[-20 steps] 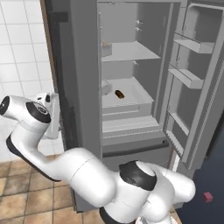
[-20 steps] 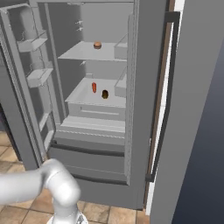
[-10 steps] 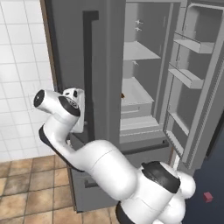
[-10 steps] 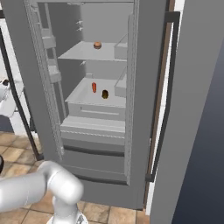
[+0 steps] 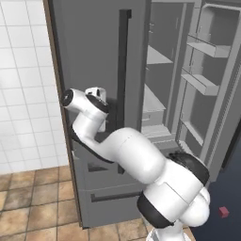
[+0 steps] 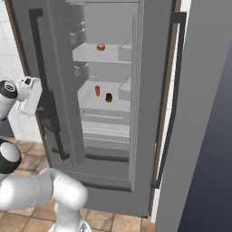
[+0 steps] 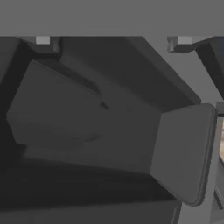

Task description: Place the sweet potato in the correct fridge rack based on whether it is a fruit or vegetable. Finally, close the fridge door.

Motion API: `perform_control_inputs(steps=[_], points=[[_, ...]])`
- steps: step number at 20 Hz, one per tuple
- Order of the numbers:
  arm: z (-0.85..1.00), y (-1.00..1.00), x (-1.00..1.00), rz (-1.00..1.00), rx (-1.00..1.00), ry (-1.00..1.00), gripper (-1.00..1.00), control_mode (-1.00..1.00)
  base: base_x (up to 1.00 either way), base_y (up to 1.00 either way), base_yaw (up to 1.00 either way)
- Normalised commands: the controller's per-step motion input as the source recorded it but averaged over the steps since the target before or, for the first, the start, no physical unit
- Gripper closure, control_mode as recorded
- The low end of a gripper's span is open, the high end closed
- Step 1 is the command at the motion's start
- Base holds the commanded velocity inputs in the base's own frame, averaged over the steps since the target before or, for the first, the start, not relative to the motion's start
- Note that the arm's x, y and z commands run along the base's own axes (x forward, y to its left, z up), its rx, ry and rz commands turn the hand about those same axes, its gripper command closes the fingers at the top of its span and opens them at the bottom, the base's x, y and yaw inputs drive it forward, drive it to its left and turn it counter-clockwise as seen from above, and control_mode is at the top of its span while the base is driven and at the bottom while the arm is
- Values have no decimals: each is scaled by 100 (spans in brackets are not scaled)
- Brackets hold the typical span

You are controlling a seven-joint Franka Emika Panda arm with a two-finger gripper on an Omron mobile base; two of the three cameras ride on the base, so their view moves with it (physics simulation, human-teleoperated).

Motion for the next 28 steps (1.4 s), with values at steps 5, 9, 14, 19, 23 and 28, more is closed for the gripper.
perform_control_inputs(steps=[5, 9, 14, 19, 23, 28], points=[[38, -29, 52, 0, -1, 0, -100, -100, 0, 0, 0], [16, -37, 60, 0, -1, -2, -100, -100, 0, 0, 0], [0, -36, 42, 0, 0, -9, -100, -100, 0, 0, 0], [0, -22, 37, 0, 0, -4, -100, -100, 0, 0, 0], [0, -14, 52, 0, 0, 0, -100, -100, 0, 0, 0], [0, -7, 57, 0, 0, 0, -100, -100, 0, 0, 0]])
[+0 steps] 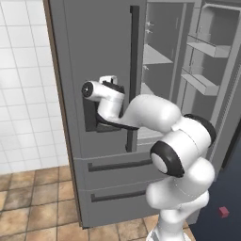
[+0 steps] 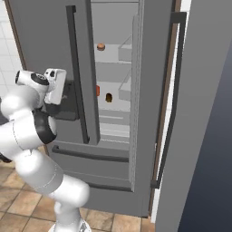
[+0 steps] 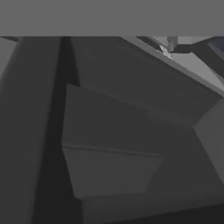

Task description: Place the sweet potato in the correct fridge rack based on whether it is a fruit or vegetable. Finally, close the fridge door.

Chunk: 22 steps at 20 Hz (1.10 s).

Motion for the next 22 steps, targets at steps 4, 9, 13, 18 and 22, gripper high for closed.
perform_control_inputs(steps=[4, 9, 13, 18, 22], points=[[9, -2, 20, 0, 0, 1, -100, -100, 0, 0, 0], [66, 0, -87, -1, 0, 0, -100, -100, 0, 0, 0], [62, 1, -100, -2, 0, 0, -100, -100, 0, 0, 0], [2, 14, -98, 1, 1, -1, -100, -100, 0, 0, 0], [-2, -14, -100, -6, 32, -2, -100, -100, 0, 0, 0]])
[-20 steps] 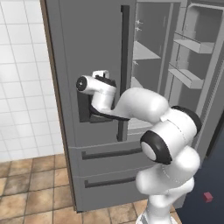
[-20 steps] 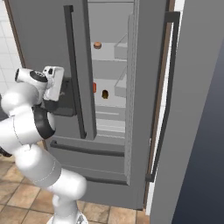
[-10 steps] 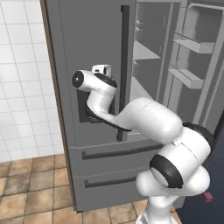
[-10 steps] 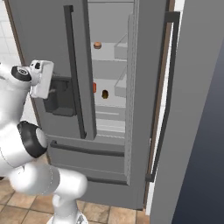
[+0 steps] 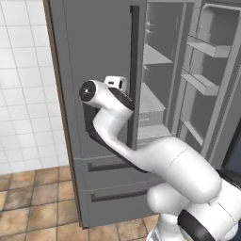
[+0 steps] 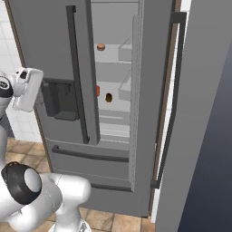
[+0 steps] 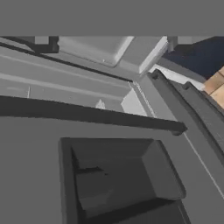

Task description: Place the sweet potato in the correct fridge rack based on whether it is a fruit or vegetable. Finally, close the fridge door.

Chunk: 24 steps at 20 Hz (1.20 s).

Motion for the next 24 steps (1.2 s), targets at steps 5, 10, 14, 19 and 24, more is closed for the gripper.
perform_control_inputs(steps=[5, 10, 14, 19, 24], points=[[27, -34, -100, -23, 44, -1, -100, -100, 0, 0, 0], [3, -67, -100, -21, 45, -10, -100, -100, 0, 0, 0], [0, -88, -100, -17, 48, -18, -100, -100, 0, 0, 0], [-7, -95, -94, -13, 49, -28, -100, -100, 0, 0, 0], [-1, -95, -80, -11, 50, -28, -100, -100, 0, 0, 0]])
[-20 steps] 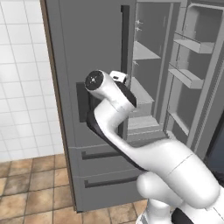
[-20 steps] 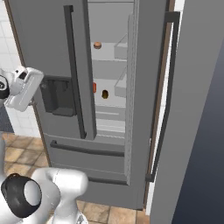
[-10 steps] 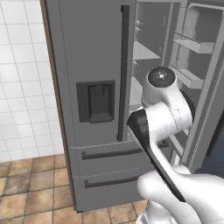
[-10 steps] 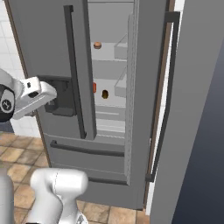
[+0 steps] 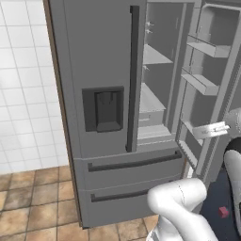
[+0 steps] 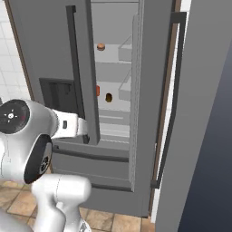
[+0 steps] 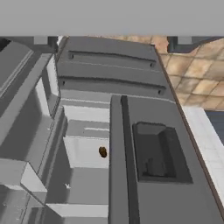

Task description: Place the sweet potato in the correct fridge rack based on whether it is a fruit or vegetable. Finally, close the fridge door.

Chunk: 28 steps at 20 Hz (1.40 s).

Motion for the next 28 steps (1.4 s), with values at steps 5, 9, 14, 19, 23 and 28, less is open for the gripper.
perform_control_inputs(steps=[5, 9, 14, 19, 23, 28], points=[[-1, -100, -43, -15, 44, -21, -100, -100, 0, 0, 0], [-24, -87, -4, -12, 33, -24, -100, -100, 0, 0, 0], [-34, -75, 13, -2, 30, -21, -100, -100, 0, 0, 0], [-25, -72, 5, 0, 26, -18, -100, -100, 0, 0, 0], [-13, -63, 27, 0, 24, -5, -100, -100, 0, 0, 0], [-18, -69, 62, 0, 27, 0, -100, -100, 0, 0, 0]])
